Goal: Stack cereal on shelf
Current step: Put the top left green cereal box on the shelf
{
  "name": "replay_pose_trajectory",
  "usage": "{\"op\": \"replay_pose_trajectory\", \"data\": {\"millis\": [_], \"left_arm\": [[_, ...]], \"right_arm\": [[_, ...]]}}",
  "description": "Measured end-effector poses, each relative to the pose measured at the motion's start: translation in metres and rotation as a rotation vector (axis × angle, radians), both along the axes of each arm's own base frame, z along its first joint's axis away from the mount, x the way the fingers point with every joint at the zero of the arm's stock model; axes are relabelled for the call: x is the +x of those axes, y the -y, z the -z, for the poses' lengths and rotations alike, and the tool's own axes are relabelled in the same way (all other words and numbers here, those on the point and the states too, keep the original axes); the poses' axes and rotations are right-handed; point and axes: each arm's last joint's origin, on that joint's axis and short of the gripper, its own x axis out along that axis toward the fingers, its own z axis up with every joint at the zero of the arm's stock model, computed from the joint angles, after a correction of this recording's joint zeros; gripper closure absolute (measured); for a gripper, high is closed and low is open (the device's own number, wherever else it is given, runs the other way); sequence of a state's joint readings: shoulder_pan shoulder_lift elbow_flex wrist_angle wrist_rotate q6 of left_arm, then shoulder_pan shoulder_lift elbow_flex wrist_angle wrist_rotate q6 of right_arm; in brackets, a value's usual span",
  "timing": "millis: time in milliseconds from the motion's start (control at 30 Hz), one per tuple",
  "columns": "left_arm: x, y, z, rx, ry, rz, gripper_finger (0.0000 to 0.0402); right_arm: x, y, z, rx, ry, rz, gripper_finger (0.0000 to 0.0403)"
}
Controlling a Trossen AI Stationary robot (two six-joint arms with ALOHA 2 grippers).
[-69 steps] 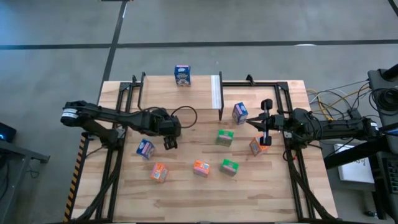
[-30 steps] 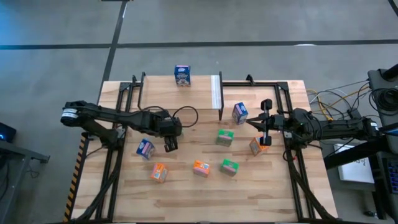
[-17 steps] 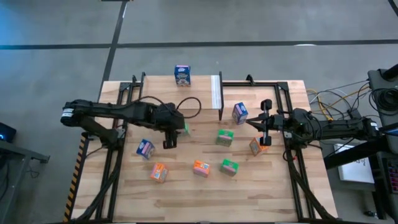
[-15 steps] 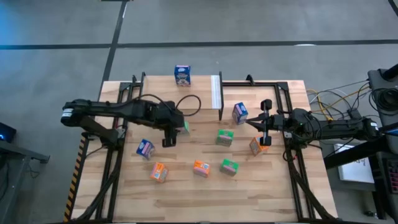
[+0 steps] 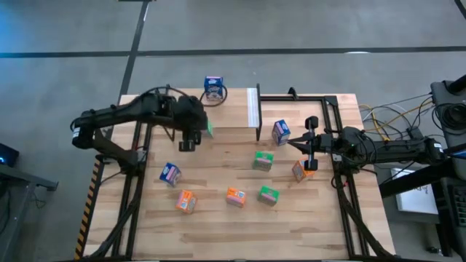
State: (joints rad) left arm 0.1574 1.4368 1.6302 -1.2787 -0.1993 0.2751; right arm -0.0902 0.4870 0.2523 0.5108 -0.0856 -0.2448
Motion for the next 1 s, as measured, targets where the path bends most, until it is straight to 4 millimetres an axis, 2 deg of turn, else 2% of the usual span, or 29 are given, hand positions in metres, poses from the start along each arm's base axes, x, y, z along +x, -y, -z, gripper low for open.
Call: {"op": "replay_pose_trajectory", "data": {"millis": [500,767,1000], "left_arm": [[-0.034,-0.084,-0.002,0.107,-0.127,-0.058,0.026],[-0.056,-0.131,0.0,0.054,-0.062,-0.115,0.026],[-0.067,-0.155,0.008,-0.016,-0.041,-0.13,0.026]], "right_arm": [[0.0,0.001,0.002,0.014,-0.019,0.009,0.039],[0.0,0.001,0.003,0.027,-0.028,0.007,0.039],[0.001,0.001,0.004,0.046,-0.039,0.004,0.039]]}}
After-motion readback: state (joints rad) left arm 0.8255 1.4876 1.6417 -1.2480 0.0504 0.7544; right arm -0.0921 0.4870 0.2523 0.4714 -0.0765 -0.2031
